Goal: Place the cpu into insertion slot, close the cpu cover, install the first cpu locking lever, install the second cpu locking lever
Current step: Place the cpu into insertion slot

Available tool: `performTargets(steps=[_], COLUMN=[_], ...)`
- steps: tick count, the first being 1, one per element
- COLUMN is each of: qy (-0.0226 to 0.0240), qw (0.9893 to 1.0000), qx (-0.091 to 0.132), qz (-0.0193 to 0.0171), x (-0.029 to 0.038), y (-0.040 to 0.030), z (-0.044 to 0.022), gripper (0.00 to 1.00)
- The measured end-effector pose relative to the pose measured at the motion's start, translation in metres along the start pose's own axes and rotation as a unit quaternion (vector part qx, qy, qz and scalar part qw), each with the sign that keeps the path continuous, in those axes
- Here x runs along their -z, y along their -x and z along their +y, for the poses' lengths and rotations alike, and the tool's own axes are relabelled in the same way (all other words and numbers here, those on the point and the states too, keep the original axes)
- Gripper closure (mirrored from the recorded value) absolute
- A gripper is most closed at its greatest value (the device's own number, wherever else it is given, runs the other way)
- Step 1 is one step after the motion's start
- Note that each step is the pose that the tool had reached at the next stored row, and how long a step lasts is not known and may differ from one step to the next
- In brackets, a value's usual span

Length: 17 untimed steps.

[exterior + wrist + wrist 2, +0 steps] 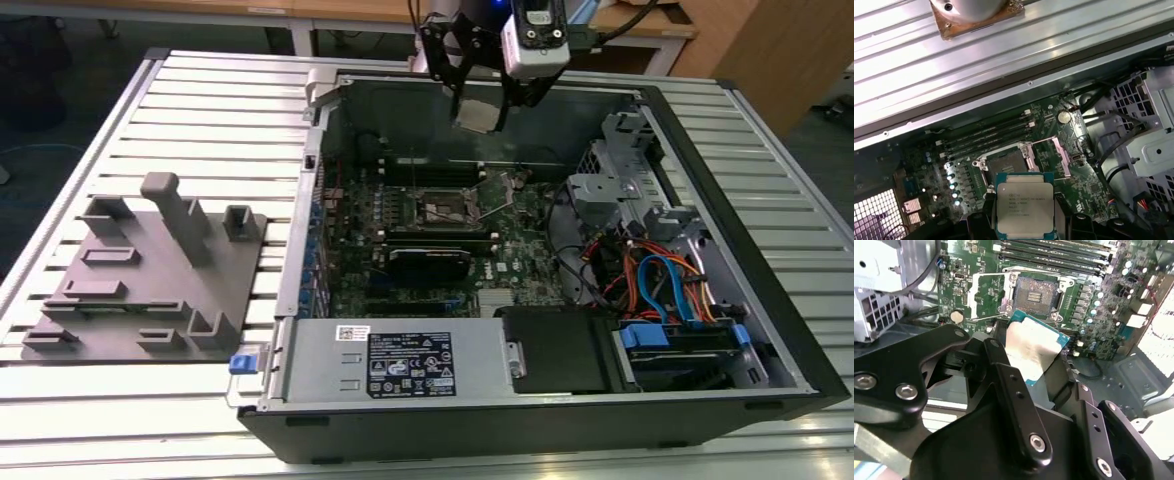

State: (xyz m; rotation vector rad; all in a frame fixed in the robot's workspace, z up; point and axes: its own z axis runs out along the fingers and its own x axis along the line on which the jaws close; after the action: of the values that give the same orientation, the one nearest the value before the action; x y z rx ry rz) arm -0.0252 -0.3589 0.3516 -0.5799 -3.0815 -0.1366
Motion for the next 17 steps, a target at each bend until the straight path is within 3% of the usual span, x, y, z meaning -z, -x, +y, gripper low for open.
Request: performTargets(steps=[7, 17], qy=[0.0007, 0.0015], qw=[0.9993, 0.9969], qx=[-0.037, -0.079], qz=[-0.0031, -0.0067], x=[-0.0022, -0.0046], y=[-0.0006, -0.0008], z=[-0.0004, -0.0007], gripper=[0.46, 0.46])
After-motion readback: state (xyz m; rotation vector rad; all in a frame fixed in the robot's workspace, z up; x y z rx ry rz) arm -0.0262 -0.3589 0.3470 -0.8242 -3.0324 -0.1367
